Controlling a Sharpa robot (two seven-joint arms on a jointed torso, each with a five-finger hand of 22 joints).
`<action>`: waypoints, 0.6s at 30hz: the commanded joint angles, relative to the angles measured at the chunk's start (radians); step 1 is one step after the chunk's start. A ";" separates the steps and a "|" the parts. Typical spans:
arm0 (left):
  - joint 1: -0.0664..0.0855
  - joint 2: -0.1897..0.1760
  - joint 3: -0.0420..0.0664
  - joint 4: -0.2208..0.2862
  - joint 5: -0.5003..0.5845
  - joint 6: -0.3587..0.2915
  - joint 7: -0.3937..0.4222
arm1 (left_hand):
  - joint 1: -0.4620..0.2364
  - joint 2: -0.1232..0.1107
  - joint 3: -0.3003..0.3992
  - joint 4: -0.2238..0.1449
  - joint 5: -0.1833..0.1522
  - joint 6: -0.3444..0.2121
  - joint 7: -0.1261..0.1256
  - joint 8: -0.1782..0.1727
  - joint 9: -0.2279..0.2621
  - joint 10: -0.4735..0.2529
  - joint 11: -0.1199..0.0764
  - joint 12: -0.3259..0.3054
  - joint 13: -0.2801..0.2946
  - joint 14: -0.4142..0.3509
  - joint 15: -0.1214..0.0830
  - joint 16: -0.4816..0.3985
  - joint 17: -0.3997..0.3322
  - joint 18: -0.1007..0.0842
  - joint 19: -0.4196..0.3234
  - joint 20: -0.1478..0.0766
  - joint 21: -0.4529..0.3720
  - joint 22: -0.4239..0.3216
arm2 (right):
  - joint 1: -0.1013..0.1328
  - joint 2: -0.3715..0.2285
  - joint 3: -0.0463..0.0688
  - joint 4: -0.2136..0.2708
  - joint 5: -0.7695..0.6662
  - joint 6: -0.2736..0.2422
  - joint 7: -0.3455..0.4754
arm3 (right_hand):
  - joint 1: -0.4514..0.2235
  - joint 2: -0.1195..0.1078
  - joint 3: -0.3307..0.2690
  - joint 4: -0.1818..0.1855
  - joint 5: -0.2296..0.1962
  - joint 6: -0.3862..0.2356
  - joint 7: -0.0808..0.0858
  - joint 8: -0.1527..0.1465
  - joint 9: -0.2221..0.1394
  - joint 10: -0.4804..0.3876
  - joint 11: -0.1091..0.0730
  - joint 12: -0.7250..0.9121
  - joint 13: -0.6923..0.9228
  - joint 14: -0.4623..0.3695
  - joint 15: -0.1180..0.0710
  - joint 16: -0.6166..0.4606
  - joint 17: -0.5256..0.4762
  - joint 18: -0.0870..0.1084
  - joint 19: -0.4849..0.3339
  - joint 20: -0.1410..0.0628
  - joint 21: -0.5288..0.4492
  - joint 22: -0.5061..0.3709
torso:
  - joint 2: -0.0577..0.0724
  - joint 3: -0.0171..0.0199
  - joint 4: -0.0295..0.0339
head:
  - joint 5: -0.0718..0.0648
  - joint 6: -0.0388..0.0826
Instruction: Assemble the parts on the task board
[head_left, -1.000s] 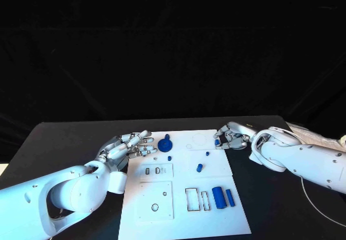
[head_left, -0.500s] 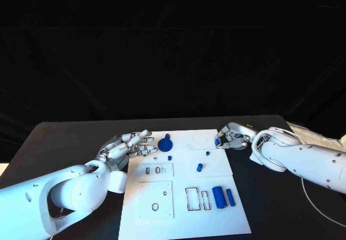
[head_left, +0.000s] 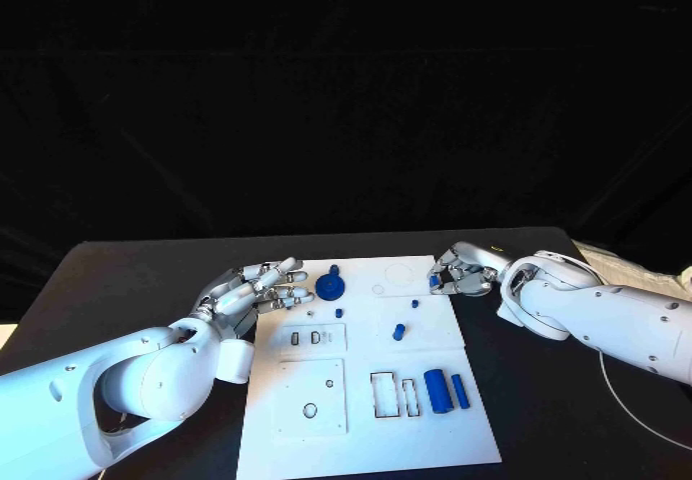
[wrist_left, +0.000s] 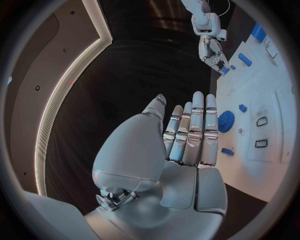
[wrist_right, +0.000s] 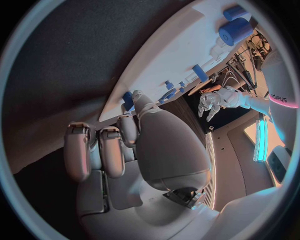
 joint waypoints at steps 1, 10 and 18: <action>0.001 0.002 0.001 0.002 -0.006 0.022 0.004 | 0.006 0.000 0.000 -0.004 -0.006 -0.001 0.001 -0.003 -0.002 -0.005 0.005 0.003 -0.001 -0.007 0.002 0.007 0.001 0.011 0.007 0.001 -0.006 -0.001 | -0.001 0.001 0.000 0.002 -0.025 -0.008 -0.031 | -0.004 0.015 0.015 -0.002 -0.009 0.023 -0.007 0.012 0.004 0.032 -0.028 0.008 -0.049 0.085 -0.011 0.005 0.162 -0.006 0.007 -0.006 0.004 0.062 | 0.000 0.0001 0.0000 | -0.002 -0.002; 0.000 0.002 0.001 0.000 -0.006 0.022 0.004 | 0.006 0.000 0.001 -0.005 -0.006 -0.001 0.001 -0.002 -0.002 -0.005 0.005 0.003 -0.001 -0.007 0.002 0.007 0.001 0.011 0.007 0.001 -0.007 -0.001 | 0.003 -0.006 0.004 0.030 -0.046 -0.069 -0.058 | 0.024 0.059 0.087 -0.038 -0.075 0.076 -0.033 0.037 0.016 0.045 -0.050 0.024 -0.033 0.087 -0.031 0.010 0.173 -0.008 0.015 -0.025 0.009 0.073 | -0.001 -0.0005 0.0021 | -0.002 -0.003; 0.000 0.003 0.001 -0.003 -0.006 0.022 0.004 | 0.006 0.001 0.001 -0.005 -0.006 0.000 0.001 -0.002 -0.001 -0.005 0.005 0.003 -0.001 -0.007 0.002 0.007 0.002 0.011 0.007 0.001 -0.007 -0.001 | 0.028 -0.027 0.010 0.120 0.068 -0.092 -0.125 | -0.006 0.050 0.094 -0.035 -0.093 0.079 -0.035 0.040 0.019 0.047 -0.052 0.023 -0.031 0.087 -0.033 0.008 0.171 -0.008 0.013 -0.028 0.008 0.072 | -0.003 -0.0018 0.0005 | 0.000 -0.002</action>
